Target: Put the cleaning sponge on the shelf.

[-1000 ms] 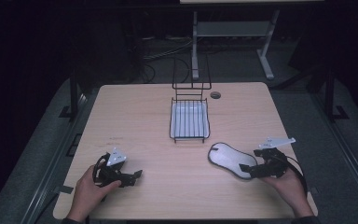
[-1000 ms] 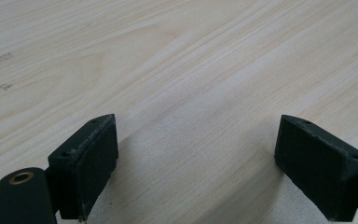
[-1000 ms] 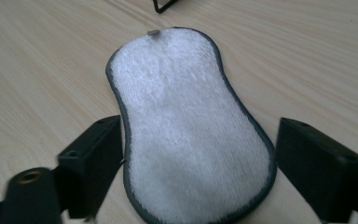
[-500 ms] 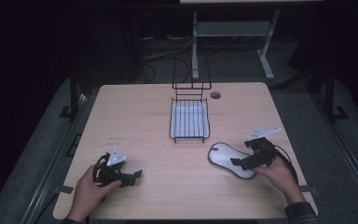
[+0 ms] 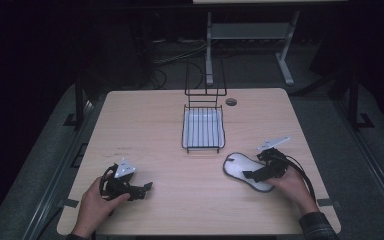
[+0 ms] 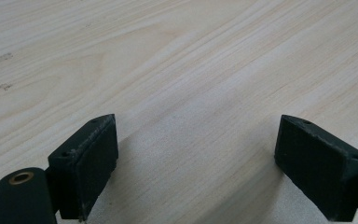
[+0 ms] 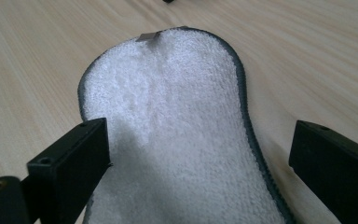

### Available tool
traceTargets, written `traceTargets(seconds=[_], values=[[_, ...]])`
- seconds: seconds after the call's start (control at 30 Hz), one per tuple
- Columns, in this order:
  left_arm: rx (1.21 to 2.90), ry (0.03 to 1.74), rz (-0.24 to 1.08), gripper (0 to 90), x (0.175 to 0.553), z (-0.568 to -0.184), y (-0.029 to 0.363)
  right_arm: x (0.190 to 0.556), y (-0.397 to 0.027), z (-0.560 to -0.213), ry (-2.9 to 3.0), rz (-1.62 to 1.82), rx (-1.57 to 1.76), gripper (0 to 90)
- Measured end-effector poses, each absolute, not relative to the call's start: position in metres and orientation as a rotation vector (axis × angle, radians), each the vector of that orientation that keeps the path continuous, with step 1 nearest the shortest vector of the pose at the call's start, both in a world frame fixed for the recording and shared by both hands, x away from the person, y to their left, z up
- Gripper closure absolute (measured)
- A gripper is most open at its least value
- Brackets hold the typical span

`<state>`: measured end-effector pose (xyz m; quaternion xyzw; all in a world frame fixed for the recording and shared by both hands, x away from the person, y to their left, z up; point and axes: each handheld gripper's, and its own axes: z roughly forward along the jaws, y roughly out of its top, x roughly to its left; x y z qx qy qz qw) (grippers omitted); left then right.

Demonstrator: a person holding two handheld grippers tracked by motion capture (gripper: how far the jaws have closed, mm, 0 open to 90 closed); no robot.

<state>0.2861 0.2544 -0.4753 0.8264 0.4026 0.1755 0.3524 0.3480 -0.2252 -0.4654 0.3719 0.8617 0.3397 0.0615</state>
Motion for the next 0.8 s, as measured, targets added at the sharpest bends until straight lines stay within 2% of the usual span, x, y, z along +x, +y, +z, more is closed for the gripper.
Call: traceTargets(seconds=[0.43, 0.47, 0.8], values=[[2.136, 1.041, 0.455, 12.6, 0.2861, -0.4755, 0.2543, 0.3475, -0.223, -0.4693, 2.638, 1.002, 1.105, 6.4], [2.136, 1.04, 0.456, 12.6, 0.2861, -0.4756, 0.2543, 0.3466, -0.2223, -0.4683, 2.643, 0.994, 1.086, 10.7], [2.135, 1.04, 0.456, 12.6, 0.2861, -0.4756, 0.2543, 0.3442, -0.2217, -0.4659, 2.664, 1.002, 1.055, 19.7]])
